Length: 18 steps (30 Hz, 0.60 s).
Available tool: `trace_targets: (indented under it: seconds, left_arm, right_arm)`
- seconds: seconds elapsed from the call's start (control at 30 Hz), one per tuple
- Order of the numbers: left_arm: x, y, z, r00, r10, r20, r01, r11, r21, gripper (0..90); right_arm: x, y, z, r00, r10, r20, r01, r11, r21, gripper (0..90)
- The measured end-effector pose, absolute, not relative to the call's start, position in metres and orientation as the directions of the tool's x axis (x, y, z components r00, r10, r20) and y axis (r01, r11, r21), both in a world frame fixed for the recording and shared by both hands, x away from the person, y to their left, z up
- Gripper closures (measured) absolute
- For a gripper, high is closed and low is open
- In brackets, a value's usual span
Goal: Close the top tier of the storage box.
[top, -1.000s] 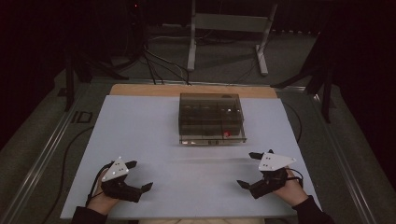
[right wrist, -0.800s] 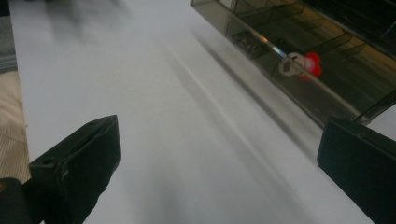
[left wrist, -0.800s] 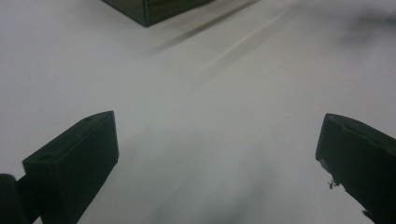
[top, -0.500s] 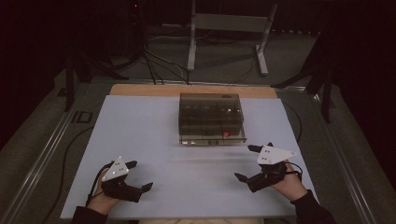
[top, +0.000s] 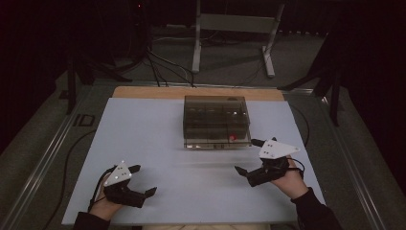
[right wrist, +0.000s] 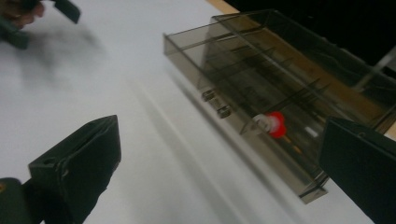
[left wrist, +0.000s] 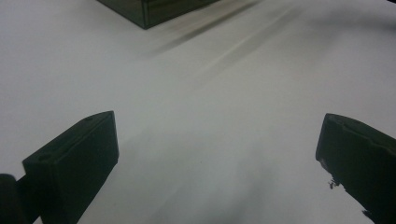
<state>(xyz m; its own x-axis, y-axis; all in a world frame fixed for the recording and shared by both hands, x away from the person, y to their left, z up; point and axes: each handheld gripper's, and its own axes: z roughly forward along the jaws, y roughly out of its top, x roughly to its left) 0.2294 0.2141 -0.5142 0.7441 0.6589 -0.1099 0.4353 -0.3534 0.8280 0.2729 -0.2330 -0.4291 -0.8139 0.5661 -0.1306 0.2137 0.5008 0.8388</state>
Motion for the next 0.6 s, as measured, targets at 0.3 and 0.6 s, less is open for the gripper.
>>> trace_targets:
  seconds: [0.3,0.6]
  left_arm:
    - [0.229,0.214,-0.514,0.742,0.661,-0.110,0.435,-0.351,0.829,0.0]
    - [0.229,0.214,-0.514,0.743,0.660,-0.109,0.435,-0.352,0.829,0.0]
  right_arm:
    - [0.284,-0.223,-0.434,-0.739,0.661,-0.135,0.283,0.486,0.827,0.0]
    - [0.291,-0.215,-0.455,-0.707,0.698,-0.118,0.324,0.467,0.823,10.6]
